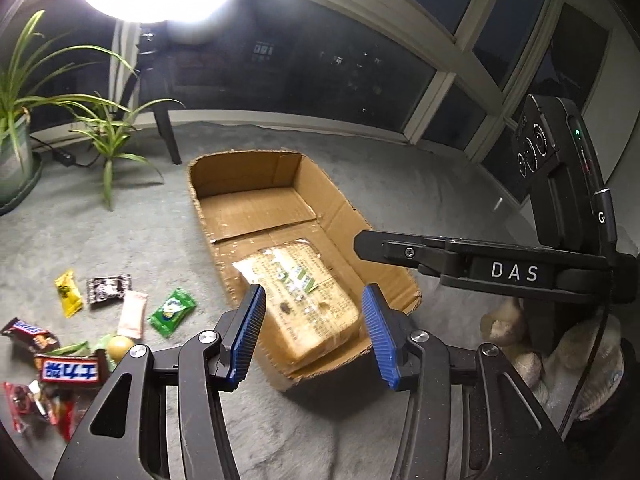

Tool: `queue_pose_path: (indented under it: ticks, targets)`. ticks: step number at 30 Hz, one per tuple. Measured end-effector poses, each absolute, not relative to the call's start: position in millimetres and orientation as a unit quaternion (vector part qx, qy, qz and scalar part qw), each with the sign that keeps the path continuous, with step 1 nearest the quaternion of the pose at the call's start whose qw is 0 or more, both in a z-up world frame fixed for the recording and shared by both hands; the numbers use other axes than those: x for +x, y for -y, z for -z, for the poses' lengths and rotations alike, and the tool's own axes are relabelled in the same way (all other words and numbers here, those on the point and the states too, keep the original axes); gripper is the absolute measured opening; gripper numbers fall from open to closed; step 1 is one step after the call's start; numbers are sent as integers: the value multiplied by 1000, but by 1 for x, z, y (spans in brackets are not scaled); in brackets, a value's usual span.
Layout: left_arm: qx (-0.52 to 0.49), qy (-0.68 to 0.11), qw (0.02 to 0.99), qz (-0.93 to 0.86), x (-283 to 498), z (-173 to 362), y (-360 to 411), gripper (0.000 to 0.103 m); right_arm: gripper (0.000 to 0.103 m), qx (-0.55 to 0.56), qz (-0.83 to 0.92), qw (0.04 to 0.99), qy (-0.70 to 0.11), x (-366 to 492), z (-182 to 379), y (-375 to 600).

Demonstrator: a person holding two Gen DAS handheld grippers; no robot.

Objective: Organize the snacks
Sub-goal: 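Open the right gripper and withdraw it from the box, then grasp the yellow ball snack with the right gripper while the left gripper grasps a red-wrapped packet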

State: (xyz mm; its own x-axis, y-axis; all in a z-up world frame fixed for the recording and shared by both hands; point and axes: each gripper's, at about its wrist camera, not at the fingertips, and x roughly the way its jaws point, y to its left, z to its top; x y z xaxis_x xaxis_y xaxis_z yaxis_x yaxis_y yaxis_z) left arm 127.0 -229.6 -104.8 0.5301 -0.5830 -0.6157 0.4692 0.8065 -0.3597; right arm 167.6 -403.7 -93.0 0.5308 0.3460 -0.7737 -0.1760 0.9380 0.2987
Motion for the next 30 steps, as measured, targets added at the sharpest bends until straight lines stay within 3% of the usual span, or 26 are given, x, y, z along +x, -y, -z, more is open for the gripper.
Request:
queue_pose_path:
  ticks: [4, 8, 11, 24, 26, 28, 30]
  targets:
    - [-78, -373, 876, 296, 119, 102, 209, 48, 55, 91, -154, 876, -448, 159, 88, 391]
    - [-73, -373, 880, 284, 108, 102, 181, 48, 56, 85, -164, 880, -438, 150, 81, 373]
    - [-69, -376, 885, 267, 98, 106, 153, 48, 64, 77, -180, 877, -438, 144, 79, 355]
    - [-71, -410, 895, 158, 79, 138, 31, 48, 64, 65, -224, 848, -476, 143, 111, 267]
    - [-65, -413, 896, 153, 79, 142, 23, 48, 61, 67, -223, 843, -485, 145, 121, 257]
    - [-58, -417, 895, 147, 80, 148, 15, 48, 48, 66, -225, 836, -497, 150, 133, 247]
    - [-51, -421, 894, 146, 80, 152, 11, 48, 45, 61, -222, 831, -507, 155, 144, 238]
